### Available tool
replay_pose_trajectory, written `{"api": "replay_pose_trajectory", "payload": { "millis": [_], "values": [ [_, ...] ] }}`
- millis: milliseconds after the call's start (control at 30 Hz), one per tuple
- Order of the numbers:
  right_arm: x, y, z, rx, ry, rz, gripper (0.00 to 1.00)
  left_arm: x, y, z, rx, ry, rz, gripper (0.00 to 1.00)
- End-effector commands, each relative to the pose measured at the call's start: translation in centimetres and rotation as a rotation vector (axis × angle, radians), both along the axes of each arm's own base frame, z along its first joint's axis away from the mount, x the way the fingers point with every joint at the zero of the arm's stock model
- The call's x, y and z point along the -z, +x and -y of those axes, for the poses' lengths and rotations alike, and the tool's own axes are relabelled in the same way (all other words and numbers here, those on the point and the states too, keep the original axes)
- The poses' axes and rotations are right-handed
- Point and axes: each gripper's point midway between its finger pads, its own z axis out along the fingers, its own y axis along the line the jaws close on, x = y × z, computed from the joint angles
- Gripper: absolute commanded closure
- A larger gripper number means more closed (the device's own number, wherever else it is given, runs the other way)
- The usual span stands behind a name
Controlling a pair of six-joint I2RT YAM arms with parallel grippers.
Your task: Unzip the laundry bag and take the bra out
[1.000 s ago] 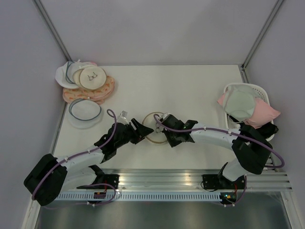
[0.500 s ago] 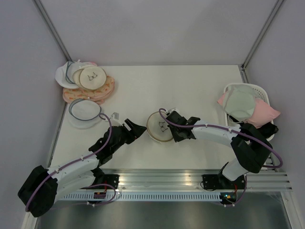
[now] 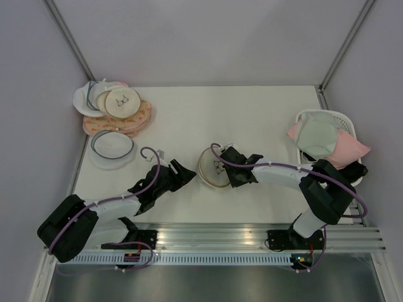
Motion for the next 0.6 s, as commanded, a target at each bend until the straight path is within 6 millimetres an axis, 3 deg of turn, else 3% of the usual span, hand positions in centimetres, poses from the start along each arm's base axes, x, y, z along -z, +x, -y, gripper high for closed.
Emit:
{"api": "replay_pose_trajectory", "payload": {
  "millis": [0,200,267,333,367,500,567],
  "values": [
    [0.9,0.0,0.1,0.008,0.001,-0.013,1.0,-3.4,1.3,1.7,0.038,-0.087,0.132,0.29],
    [1.6,0.0,-0.4,0.001,0.013,-0.031,1.0,-4.6,3.1,3.8,0.083,-0.107,0.204,0.29],
    [1.7,0.0,-0.6,-0.003,0.019,-0.033,1.0,-3.5,3.3,4.7,0.119,-0.098,0.181,0.3],
    [1.8,0.0,-0.6,-0.003,0.022,-0.038,1.0,-4.0,3.8,5.8,0.148,-0.121,0.189,0.38],
    [1.8,0.0,-0.7,-0.004,0.025,-0.037,1.0,-4.0,3.7,6.3,0.169,-0.133,0.188,0.43],
    [1.6,-0.1,-0.6,-0.008,0.026,-0.033,1.0,-3.9,3.6,6.6,0.181,-0.164,0.2,0.91],
    [1.5,0.0,-0.4,0.003,0.02,-0.024,1.0,-4.2,3.5,6.5,0.179,-0.168,0.21,0.98]
  ]
}}
